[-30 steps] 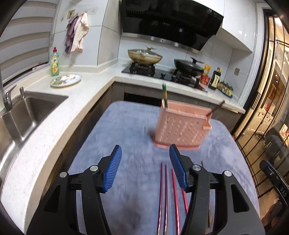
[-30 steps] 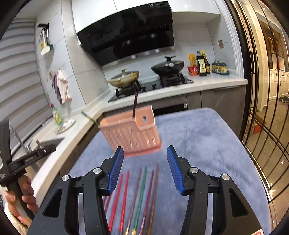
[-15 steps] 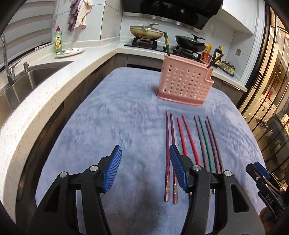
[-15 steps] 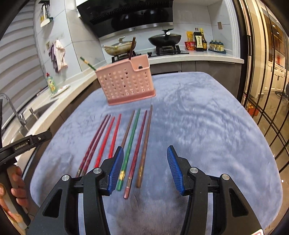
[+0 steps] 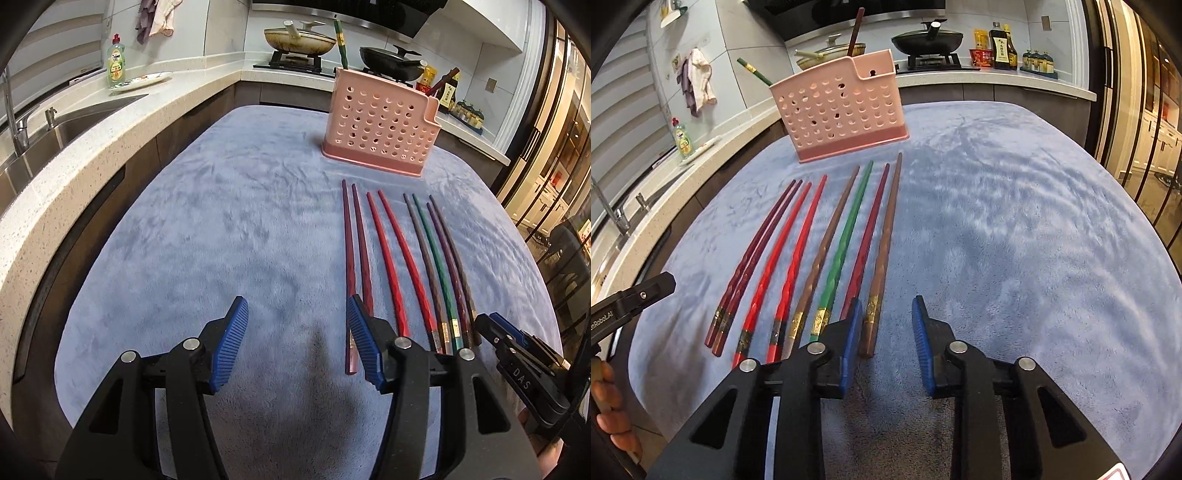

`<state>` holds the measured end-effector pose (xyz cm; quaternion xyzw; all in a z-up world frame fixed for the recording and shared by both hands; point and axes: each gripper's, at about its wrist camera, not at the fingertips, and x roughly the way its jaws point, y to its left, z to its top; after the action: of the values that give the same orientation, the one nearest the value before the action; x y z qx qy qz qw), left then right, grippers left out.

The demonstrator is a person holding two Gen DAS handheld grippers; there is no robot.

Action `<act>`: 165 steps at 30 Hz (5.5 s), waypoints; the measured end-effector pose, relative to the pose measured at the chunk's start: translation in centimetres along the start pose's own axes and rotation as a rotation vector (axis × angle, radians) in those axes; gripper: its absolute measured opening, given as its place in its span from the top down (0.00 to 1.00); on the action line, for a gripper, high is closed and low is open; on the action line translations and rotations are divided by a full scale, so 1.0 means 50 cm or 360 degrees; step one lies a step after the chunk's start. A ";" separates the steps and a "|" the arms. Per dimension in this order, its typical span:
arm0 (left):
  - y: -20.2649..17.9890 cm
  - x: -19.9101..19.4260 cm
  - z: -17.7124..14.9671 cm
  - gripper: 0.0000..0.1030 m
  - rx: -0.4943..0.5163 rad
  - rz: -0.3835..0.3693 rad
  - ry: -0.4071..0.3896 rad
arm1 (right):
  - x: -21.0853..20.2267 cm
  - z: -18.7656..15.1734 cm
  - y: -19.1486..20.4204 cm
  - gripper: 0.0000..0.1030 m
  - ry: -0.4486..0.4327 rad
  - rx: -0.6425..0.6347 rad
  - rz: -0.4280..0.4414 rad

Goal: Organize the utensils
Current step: 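Move back to the row and grasp a brown chopstick with the right tool, then grasp a red chopstick with the left tool while the right tool holds the brown one, then lift both held chopsticks up and over the pink holder, then drop the chopsticks into the pink holder by opening both tools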

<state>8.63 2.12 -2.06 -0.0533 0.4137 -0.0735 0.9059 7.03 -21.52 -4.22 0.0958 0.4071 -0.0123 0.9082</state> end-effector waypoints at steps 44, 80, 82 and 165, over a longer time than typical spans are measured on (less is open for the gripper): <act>-0.015 0.072 -0.029 0.89 0.0074 0.0033 0.0116 | -0.013 -0.013 -0.032 0.94 -0.0021 0.0029 -0.0038; 0.065 -0.039 0.056 0.55 -0.0102 -0.0136 -0.0042 | -0.222 0.135 -0.073 0.94 -0.0455 0.0171 0.0049; 0.068 -0.007 0.024 0.55 -0.0094 -0.0122 0.0030 | -0.222 0.128 -0.073 0.94 -0.0447 0.0181 0.0055; -0.128 0.041 0.596 0.76 -0.0008 -0.0186 -0.0544 | -0.018 0.651 0.027 0.86 -0.0724 0.0211 0.0329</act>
<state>31.96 -3.49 16.84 -0.0912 0.2502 -0.1147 0.9570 30.55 -26.24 17.85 0.1911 0.1787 0.0328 0.9646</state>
